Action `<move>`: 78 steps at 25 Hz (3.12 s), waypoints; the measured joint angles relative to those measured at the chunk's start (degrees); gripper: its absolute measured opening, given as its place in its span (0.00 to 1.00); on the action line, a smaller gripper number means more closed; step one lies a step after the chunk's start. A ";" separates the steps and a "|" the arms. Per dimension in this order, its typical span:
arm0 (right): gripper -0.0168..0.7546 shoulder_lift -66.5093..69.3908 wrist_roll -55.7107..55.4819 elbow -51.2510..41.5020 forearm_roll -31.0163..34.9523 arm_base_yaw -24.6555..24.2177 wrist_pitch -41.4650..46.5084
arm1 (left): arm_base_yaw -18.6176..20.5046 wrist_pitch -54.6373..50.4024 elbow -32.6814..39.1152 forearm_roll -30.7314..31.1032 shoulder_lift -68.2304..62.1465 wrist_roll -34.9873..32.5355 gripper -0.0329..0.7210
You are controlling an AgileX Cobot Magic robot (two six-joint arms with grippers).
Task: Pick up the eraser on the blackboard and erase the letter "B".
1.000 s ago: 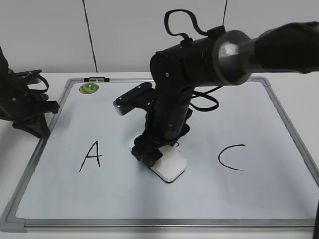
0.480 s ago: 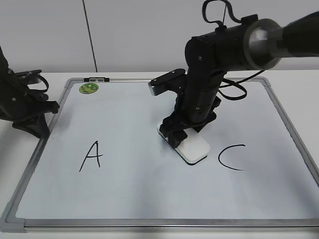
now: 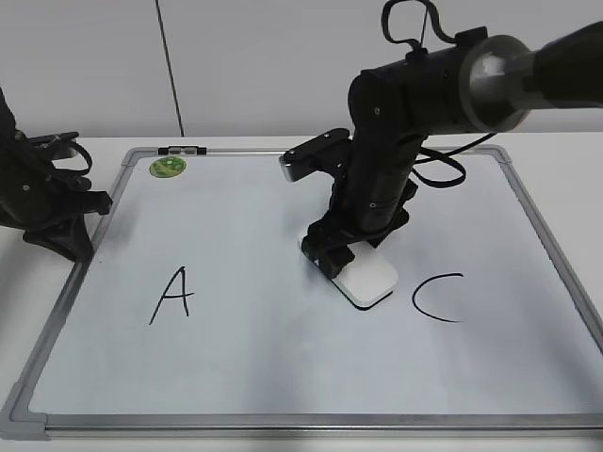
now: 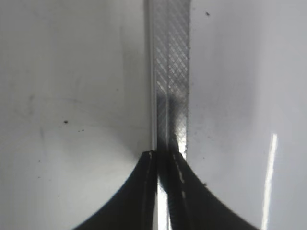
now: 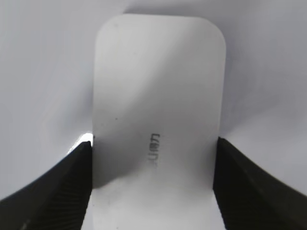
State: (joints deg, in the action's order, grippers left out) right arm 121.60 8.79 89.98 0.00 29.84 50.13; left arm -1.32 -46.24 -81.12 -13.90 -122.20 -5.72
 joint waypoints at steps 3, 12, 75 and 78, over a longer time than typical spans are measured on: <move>0.71 0.00 0.23 0.00 -0.31 1.74 -0.14 | 0.00 0.00 0.00 0.00 0.00 0.00 0.10; 0.71 0.04 4.24 0.00 3.45 5.87 0.17 | 0.00 0.00 0.00 0.00 0.00 0.00 0.10; 0.71 -6.58 0.87 5.29 3.26 -30.06 11.73 | 0.00 0.10 0.00 0.21 0.00 0.00 0.10; 0.71 -6.58 1.65 1.89 4.31 -30.59 8.99 | 0.00 0.10 0.00 0.21 0.00 0.00 0.10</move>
State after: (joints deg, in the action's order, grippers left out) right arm 115.02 10.44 91.86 4.31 -0.75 59.12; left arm -1.32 -46.14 -81.12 -13.69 -122.20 -5.72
